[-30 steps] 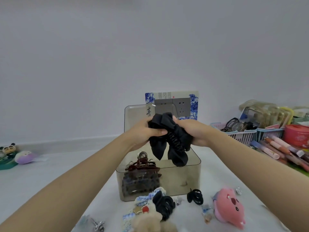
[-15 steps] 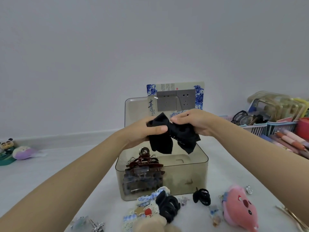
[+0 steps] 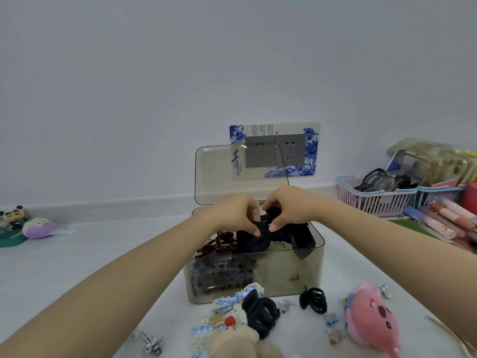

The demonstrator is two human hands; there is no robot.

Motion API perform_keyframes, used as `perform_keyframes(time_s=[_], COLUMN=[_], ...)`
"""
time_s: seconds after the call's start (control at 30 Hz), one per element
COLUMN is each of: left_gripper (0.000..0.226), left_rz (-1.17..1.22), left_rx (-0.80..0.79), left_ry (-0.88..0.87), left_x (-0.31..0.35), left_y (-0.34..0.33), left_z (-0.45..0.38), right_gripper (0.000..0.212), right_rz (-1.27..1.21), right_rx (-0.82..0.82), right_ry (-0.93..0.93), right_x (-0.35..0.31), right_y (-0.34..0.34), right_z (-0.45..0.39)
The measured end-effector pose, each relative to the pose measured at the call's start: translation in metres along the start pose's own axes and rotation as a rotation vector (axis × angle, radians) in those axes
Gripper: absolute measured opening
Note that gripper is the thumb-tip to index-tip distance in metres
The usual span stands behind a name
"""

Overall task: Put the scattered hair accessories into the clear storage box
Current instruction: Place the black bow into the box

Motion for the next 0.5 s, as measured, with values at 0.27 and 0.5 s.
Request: perform_keyframes(time_s=[0.27,0.5], left_gripper=[0.02,0.03], left_rz=[-0.142,-0.283], left_rx=[0.003,-0.14], left_ry=[-0.006,-0.007], left_x=[-0.008,-0.009], left_y=[-0.016,-0.03], left_z=[-0.009,-0.009], right_gripper=[0.063,0.063], right_rz=[0.147,0.328], right_rx=[-0.007,0.003], right_ry=[0.028,0.039], right_x=[0.006,0.011], right_y=[-0.027,-0.032], right_z=[-0.007,-0.015])
Point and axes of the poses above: each hand's wrist, its own z-axis away from the middle knuckle, its own y-axis out of the back of the hand, x = y × z, the point moved 4 cm from there along -z, towards the middle knuckle, and after that the axes turned 6 degrees about x, right-handed, at the moved point
